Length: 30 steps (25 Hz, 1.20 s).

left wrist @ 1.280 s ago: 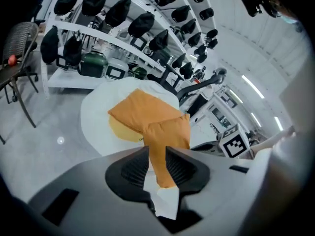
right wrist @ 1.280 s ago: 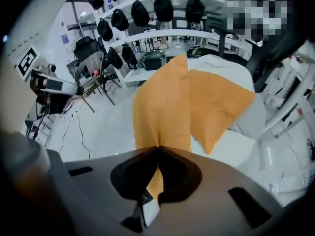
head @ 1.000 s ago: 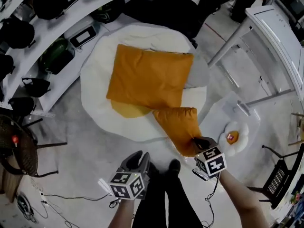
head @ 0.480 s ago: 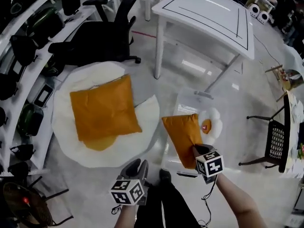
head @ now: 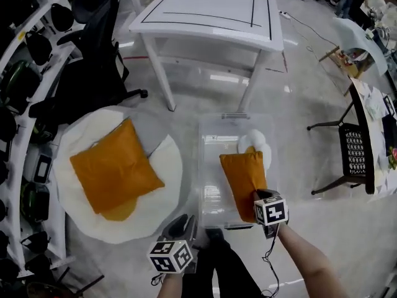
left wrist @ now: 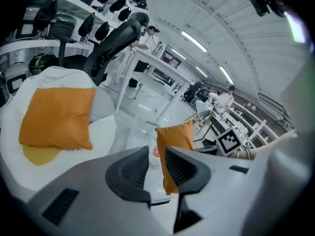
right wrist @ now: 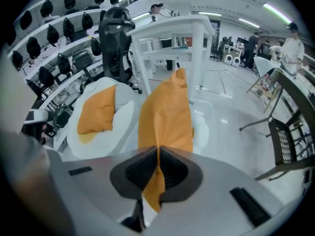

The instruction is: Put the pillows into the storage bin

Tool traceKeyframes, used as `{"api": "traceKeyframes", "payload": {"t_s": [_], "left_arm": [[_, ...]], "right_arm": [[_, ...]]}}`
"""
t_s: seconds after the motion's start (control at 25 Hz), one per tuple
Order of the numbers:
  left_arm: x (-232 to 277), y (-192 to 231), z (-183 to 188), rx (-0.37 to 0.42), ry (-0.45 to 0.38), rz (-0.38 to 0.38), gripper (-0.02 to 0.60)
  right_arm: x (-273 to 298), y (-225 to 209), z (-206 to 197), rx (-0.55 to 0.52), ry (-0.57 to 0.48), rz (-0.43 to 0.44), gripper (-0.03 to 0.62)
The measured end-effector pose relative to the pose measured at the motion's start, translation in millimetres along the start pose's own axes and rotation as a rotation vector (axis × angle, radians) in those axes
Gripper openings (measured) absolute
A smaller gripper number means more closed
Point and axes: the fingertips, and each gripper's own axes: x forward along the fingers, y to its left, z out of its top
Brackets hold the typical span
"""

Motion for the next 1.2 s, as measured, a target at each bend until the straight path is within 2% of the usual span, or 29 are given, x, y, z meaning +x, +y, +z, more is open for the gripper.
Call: {"api": "traceKeyframes", "payload": {"t_s": [0.16, 0.24, 0.36, 0.52, 0.72, 0.92, 1.08, 1.2], "left_arm": [[18, -14, -6, 0.015, 0.023, -0.025, 0.103], [23, -18, -9, 0.019, 0.029, -0.028, 0.103], [24, -19, -14, 0.019, 0.038, -0.023, 0.103], [17, -12, -18, -0.001, 0.039, -0.006, 0.103], [3, 19, -14, -0.038, 0.015, 0.051, 0.103], [-12, 58, -7, -0.105, -0.063, 0.16, 0.103], [-35, 88, -7, -0.175, -0.101, 0.245, 0.103], [-51, 110, -11, -0.225, -0.124, 0.3, 0.103]], "right_arm": [[10, -35, -15, 0.063, -0.003, -0.134, 0.0], [10, -46, -15, 0.056, -0.013, -0.158, 0.0], [2, -51, -18, 0.054, -0.027, -0.147, 0.0], [-9, -40, -21, 0.044, -0.037, -0.072, 0.002], [2, 8, 2, 0.0, -0.062, 0.052, 0.045], [30, 88, 47, -0.177, -0.086, 0.225, 0.079], [43, 156, 71, -0.359, -0.101, 0.312, 0.087], [56, 203, 79, -0.456, -0.098, 0.374, 0.09]]}}
